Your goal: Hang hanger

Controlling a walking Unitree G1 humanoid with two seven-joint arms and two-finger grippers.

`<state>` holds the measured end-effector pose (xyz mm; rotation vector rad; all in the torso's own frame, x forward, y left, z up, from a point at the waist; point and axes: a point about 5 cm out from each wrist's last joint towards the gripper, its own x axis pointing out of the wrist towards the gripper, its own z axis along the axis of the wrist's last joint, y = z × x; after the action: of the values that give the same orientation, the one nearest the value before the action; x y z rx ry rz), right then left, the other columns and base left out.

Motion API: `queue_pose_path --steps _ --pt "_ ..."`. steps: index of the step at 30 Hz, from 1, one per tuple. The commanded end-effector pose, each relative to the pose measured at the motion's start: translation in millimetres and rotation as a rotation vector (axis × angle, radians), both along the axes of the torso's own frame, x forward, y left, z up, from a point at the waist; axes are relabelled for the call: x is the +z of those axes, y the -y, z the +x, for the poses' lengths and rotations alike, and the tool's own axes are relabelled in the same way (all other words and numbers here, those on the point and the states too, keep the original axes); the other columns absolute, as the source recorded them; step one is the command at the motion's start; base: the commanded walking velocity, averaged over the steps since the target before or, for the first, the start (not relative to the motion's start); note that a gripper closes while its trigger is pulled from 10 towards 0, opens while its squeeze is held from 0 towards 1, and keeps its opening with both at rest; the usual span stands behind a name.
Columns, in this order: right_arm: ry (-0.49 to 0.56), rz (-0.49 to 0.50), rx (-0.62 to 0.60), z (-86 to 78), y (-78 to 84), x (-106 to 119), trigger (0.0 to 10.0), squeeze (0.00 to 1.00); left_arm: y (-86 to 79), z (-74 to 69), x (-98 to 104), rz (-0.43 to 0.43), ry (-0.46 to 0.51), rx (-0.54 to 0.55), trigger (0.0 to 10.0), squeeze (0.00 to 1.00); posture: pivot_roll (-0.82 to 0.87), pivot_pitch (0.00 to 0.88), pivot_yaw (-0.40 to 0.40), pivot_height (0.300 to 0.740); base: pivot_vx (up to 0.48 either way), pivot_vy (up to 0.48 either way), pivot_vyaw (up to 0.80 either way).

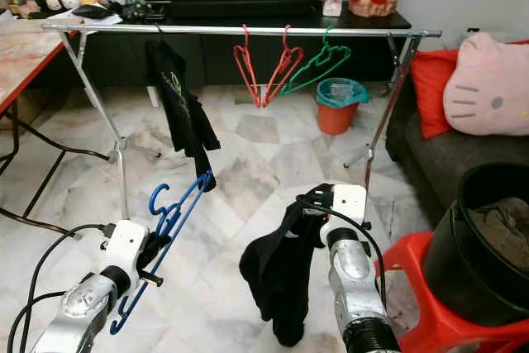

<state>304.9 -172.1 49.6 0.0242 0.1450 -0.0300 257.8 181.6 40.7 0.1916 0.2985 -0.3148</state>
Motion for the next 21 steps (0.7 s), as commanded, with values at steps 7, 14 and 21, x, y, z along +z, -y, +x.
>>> queue_pose_path --steps 7,14,21 --pt "0.007 -0.005 -0.022 1.4 9.0 2.3 10.0 0.00 14.9 -10.2 7.4 -0.124 -0.061 -0.165 10.0 0.00 -0.02 0.000 0.007 0.740 0.000 0.000 0.00" --pt "-0.046 -0.044 0.031 8.7 7.1 3.6 10.0 0.00 20.0 -34.3 23.5 -0.147 -0.236 -0.525 10.0 0.00 -0.02 0.000 0.003 0.740 0.000 0.000 0.00" --pt "-0.111 -0.084 0.167 22.6 -10.1 10.2 10.0 0.00 17.4 -33.9 41.8 -0.122 -0.275 -0.651 10.0 0.00 -0.01 0.000 -0.001 0.740 0.000 0.000 0.00"
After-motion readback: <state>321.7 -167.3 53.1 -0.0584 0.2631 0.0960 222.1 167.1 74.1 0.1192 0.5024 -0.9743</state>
